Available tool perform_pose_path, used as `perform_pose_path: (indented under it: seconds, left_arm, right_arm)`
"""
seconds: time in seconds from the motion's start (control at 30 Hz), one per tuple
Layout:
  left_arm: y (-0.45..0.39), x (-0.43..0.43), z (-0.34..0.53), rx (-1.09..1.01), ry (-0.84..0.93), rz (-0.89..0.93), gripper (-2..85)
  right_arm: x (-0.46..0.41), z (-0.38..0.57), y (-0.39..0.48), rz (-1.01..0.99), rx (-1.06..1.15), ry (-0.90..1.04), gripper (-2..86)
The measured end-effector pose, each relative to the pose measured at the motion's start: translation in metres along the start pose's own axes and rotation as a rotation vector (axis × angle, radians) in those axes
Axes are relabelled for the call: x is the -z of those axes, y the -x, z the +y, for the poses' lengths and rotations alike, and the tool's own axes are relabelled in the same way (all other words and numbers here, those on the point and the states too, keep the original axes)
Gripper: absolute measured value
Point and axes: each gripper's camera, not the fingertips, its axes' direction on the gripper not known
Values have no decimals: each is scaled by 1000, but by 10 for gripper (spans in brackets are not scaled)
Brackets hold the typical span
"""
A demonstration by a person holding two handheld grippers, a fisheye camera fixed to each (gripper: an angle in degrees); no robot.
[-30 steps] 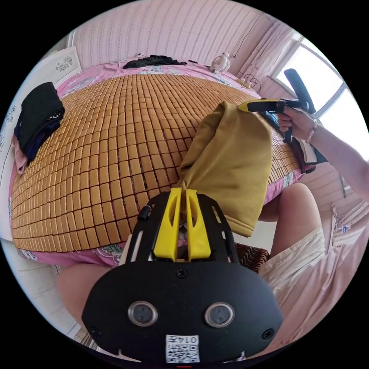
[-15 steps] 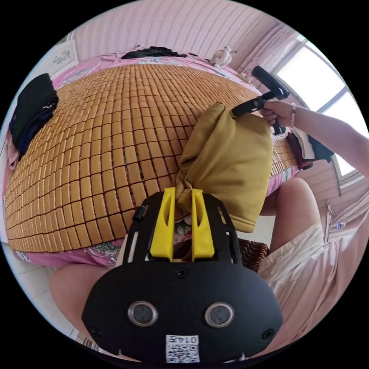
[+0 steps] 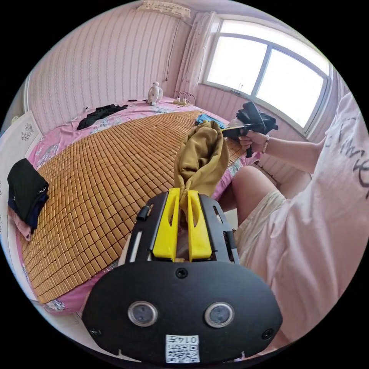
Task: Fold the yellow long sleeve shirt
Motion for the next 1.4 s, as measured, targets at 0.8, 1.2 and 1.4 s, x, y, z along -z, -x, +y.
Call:
perform_pose_path:
  seconds: [0.8,1.2,1.4]
  left_arm:
    - [-52,-230,-397,-55,-262,361,45]
    - [61,-309,-276,93,90,318,-9]
    - [101,-142,-99,152,75,19,-9]
  right_arm:
    - [280,-142,-221,639,-340,23,70]
    - [108,33,-74,678,-112,-128,83]
    - [29,119,51,593,-248,-33,82]
